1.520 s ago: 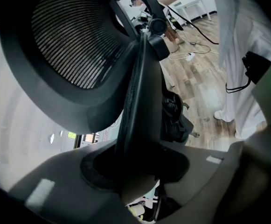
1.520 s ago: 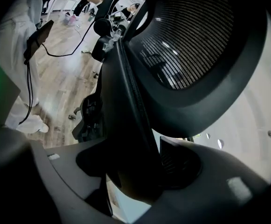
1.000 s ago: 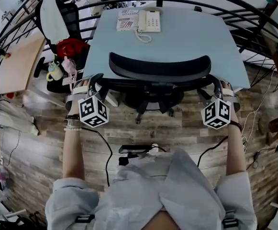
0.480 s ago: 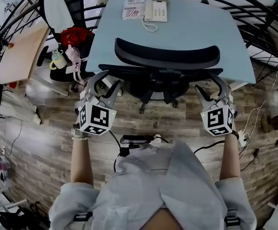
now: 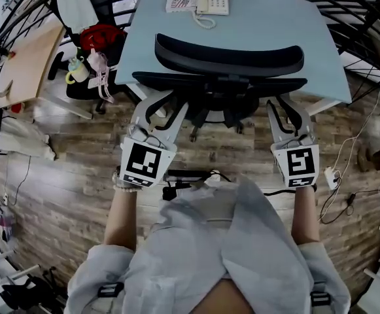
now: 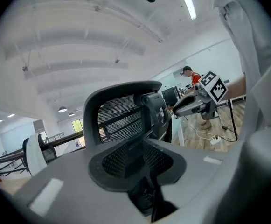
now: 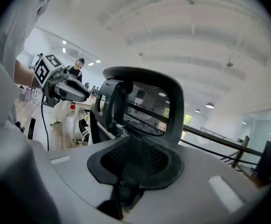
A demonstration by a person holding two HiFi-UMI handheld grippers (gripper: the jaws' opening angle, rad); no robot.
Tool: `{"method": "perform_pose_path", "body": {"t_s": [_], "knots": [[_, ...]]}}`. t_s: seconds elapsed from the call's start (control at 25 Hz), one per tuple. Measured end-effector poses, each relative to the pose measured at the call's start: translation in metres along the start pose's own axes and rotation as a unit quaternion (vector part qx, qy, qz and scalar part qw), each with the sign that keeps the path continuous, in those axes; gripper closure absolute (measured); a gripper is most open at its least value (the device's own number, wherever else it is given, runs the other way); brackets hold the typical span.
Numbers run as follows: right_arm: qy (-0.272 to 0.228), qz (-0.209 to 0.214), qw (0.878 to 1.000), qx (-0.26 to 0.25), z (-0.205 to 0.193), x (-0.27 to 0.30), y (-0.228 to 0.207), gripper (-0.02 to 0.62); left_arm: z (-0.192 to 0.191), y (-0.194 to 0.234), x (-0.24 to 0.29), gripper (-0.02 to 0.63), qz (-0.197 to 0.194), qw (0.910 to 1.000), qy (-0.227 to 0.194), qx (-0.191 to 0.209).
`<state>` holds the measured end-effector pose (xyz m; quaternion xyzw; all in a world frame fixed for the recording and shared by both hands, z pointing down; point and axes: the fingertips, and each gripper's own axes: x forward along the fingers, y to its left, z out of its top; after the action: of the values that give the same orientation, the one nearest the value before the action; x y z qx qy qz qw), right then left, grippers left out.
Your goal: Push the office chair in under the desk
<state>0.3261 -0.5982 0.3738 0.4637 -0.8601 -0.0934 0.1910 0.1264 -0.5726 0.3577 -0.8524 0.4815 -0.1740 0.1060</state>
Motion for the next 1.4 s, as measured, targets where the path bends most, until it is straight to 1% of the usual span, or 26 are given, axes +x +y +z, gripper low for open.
{"method": "perform_pose_path", "body": {"t_s": [0.12, 0.24, 0.36, 0.6, 0.8, 1.4], "knots": [[-0.007, -0.011, 1.0, 0.015, 0.0013, -0.0005, 0.0004, 0.551, -0.002, 0.0011, -0.0014, 0.571, 0.01, 0.9999, 0.0, -0.007], [-0.014, -0.016, 0.999, 0.033, 0.0023, -0.0017, 0.0003, 0.571, -0.001, 0.0022, -0.0046, 0.603, 0.019, 0.9996, -0.004, -0.019], [-0.014, -0.013, 0.999, 0.038, -0.0005, -0.0019, 0.0022, 0.585, -0.0019, 0.0027, -0.0033, 0.603, 0.025, 0.9995, -0.006, -0.02], [-0.011, -0.017, 0.999, 0.04, -0.0017, -0.002, 0.0068, 0.586, -0.0043, 0.0032, -0.0035, 0.603, 0.028, 0.9992, -0.006, -0.028], [-0.01, -0.024, 0.999, 0.038, -0.0022, -0.0023, 0.0071, 0.586, -0.0043, 0.0009, -0.0055, 0.603, 0.023, 0.9994, -0.003, -0.025], [-0.009, -0.017, 0.999, 0.028, 0.0032, -0.003, 0.0098, 0.588, 0.0042, -0.0067, -0.0033, 0.603, 0.012, 0.9996, -0.008, -0.025]]}}
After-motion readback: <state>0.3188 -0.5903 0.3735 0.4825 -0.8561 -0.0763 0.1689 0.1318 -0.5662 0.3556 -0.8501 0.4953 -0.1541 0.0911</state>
